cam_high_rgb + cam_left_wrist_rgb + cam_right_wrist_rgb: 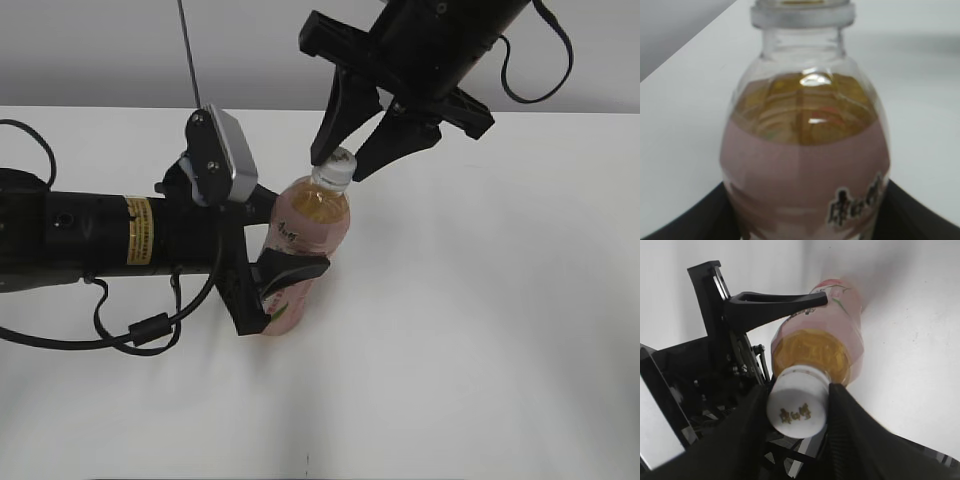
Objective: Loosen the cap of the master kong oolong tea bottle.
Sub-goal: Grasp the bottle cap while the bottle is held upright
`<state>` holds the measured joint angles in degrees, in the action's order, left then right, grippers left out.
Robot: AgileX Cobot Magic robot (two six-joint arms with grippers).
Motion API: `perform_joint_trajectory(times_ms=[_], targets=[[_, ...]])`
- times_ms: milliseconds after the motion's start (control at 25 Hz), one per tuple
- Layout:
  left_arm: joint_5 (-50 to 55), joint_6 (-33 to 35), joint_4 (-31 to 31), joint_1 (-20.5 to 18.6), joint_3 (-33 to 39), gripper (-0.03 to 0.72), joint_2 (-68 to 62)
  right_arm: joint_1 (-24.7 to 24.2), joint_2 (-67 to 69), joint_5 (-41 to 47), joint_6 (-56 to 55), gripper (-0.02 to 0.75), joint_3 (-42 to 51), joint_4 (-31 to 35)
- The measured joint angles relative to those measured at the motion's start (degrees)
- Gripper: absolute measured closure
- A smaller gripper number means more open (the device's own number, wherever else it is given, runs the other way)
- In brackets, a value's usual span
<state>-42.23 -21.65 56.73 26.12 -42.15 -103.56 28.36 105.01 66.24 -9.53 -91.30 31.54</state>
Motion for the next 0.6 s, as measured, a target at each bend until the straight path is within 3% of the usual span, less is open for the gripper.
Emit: perform_joint_trajectory(times_ms=[280, 600], targets=[[0.06, 0.00, -0.10, 0.00, 0.00, 0.272, 0.00, 0.00, 0.00, 0.07, 2.86, 0.456, -0.02, -0.16], [0.06, 0.38, 0.12, 0.11, 0.00, 0.272, 0.00, 0.00, 0.02, 1.84, 21.22, 0.456, -0.32, -0.72]])
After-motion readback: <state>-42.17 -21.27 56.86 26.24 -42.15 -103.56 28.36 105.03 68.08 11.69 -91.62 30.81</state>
